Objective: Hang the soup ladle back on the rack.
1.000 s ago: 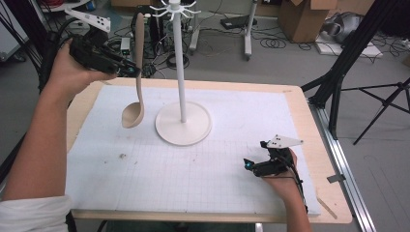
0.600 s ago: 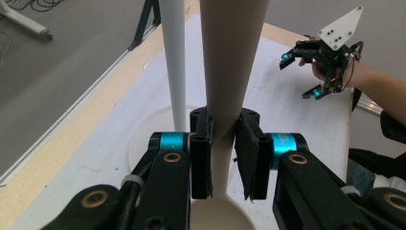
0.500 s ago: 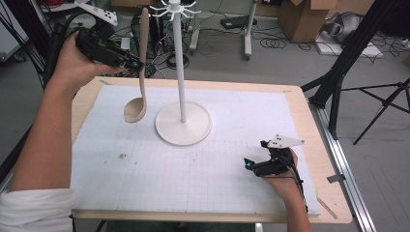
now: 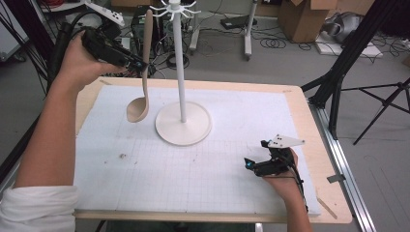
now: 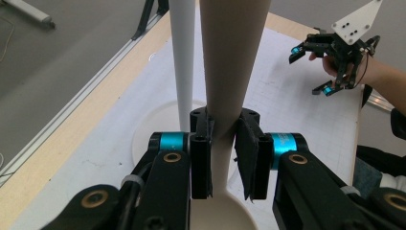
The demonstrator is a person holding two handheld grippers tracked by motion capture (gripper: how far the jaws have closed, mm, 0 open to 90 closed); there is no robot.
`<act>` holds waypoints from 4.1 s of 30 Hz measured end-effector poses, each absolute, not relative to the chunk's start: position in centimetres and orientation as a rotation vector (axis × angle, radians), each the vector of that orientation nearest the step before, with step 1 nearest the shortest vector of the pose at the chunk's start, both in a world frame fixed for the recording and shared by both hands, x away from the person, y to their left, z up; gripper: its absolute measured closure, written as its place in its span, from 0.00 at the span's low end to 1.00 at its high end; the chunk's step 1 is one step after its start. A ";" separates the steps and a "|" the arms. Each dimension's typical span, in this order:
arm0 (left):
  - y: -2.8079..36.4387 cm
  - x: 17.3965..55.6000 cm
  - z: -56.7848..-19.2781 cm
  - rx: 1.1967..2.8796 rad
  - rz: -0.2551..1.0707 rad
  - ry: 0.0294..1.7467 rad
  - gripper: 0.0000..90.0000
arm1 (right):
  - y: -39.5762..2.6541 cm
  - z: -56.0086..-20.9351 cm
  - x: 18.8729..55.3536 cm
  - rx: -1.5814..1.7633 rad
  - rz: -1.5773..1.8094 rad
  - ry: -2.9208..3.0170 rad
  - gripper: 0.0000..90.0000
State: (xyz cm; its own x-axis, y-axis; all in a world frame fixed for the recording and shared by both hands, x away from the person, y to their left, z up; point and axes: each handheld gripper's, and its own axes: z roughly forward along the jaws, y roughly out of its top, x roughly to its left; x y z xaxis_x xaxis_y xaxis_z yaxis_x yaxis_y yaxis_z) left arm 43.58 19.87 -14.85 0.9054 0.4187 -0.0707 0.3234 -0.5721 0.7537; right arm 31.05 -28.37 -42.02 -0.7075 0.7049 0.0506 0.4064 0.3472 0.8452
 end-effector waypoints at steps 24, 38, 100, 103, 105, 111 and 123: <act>18.0 44.1 -13.7 2.328 0.166 0.588 0.85 | -28.4 -42.1 31.1 0.982 1.303 2.293 0.02; 17.2 44.7 -14.0 2.360 0.152 0.618 0.85 | -28.4 -42.1 31.1 0.984 1.308 2.295 0.02; 20.9 39.5 -16.2 2.234 0.207 0.512 0.27 | -28.0 -42.0 31.1 0.968 1.303 2.306 0.02; 21.5 39.0 -16.9 2.219 0.212 0.500 0.25 | -27.9 -42.0 31.0 0.970 1.303 2.309 0.02; 21.8 38.7 -17.4 2.210 0.208 0.492 0.24 | -27.9 -42.0 31.0 0.972 1.301 2.310 0.02; 22.8 37.8 -18.8 2.176 0.213 0.480 0.19 | -27.9 -42.0 31.0 0.970 1.299 2.312 0.02; 24.1 35.9 -23.7 2.091 0.151 0.463 0.11 | -27.7 -42.2 31.1 0.968 1.287 2.321 0.02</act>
